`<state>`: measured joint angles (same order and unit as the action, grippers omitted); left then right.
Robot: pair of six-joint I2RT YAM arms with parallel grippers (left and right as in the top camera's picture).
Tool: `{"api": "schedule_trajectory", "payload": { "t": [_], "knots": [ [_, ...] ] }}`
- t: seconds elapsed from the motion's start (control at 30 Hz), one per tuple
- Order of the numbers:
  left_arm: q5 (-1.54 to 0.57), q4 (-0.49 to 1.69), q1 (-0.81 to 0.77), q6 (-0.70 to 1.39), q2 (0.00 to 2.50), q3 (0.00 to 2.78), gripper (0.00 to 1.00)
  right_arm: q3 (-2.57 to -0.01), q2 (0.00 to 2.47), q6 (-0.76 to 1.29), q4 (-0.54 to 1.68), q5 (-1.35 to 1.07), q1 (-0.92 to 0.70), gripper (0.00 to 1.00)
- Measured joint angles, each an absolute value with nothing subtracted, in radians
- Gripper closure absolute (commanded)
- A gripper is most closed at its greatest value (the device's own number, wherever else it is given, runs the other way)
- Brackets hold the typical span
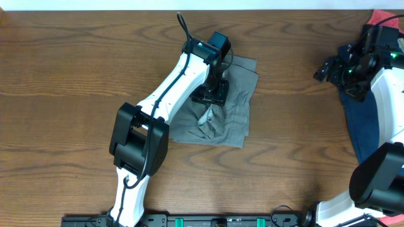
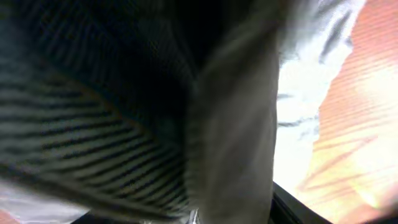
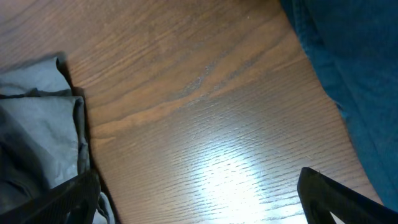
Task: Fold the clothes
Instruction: 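Fold the grey shorts' left half rightward over the other half with left gripper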
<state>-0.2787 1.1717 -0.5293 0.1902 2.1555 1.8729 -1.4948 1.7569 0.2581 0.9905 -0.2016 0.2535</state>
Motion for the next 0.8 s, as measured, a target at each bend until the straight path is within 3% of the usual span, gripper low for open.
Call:
{"api": "schedule_trajectory", "payload": {
  "t": [0.1, 0.23, 0.47, 0.53, 0.67, 0.8],
  "knots": [
    [-0.29, 1.193, -0.529, 0.191, 2.137, 1.873, 0.37, -1.495, 1.757, 0.258, 0.991, -0.202, 0.253, 0.01],
    [-0.294, 1.204, -0.529, 0.189, 2.069, 1.873, 0.22, -1.495, 1.757, 0.258, 0.991, -0.202, 0.253, 0.01],
    [-0.307, 1.204, -0.529, 0.195, 1.956, 1.874, 0.23, -1.495, 1.757, 0.258, 0.991, -0.202, 0.253, 0.01],
    [-0.308, 1.203, -0.529, 0.195, 1.961, 1.872, 0.3, -1.495, 1.757, 0.258, 0.991, -0.202, 0.253, 0.01],
    [-0.317, 1.176, -0.529, 0.204, 1.99, 1.832, 0.61, -1.495, 1.757, 0.258, 0.991, -0.202, 0.253, 0.01],
    [-0.374, 1.08, -0.529, 0.208, 2.04, 1.746, 0.81, -1.495, 1.757, 0.258, 0.99, -0.202, 0.253, 0.01]
  ]
}}
